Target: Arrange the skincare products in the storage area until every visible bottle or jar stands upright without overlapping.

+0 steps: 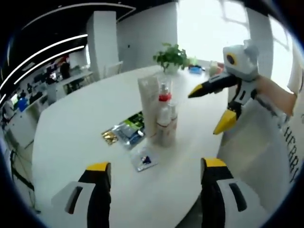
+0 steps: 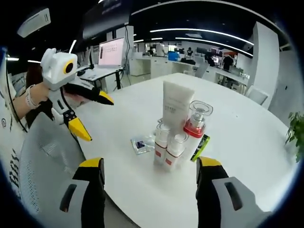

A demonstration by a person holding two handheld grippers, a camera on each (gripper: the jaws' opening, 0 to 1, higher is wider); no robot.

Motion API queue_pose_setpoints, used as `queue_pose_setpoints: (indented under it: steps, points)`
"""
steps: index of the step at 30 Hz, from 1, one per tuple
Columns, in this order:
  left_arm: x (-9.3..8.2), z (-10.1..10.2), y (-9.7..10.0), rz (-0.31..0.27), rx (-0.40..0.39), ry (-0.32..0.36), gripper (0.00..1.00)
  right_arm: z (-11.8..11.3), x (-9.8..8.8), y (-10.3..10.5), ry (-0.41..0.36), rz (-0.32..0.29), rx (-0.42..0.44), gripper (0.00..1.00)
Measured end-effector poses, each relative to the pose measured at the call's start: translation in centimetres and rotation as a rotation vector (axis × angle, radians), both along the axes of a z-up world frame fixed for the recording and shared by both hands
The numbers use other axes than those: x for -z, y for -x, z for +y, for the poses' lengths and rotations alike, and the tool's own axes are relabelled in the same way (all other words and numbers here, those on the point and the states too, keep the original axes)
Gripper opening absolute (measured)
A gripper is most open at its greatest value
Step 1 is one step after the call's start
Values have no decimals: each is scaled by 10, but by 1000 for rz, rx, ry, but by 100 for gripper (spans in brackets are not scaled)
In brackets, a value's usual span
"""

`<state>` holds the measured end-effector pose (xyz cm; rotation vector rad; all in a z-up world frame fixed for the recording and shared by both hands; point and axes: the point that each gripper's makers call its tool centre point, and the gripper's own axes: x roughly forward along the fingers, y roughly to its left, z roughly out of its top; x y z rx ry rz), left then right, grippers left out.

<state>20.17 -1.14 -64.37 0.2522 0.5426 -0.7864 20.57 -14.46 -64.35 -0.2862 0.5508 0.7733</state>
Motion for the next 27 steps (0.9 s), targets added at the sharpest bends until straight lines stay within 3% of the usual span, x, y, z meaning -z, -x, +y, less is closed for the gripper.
queue_pose_setpoints:
  steps: [17, 27]
  points:
    - [-2, 9, 3, 6, -26, 20, 97, 2, -3, 1, 13, -20, -11, 94]
    - [0, 7, 5, 23, -22, 32, 99, 1, -5, -2, 20, -30, -10, 99]
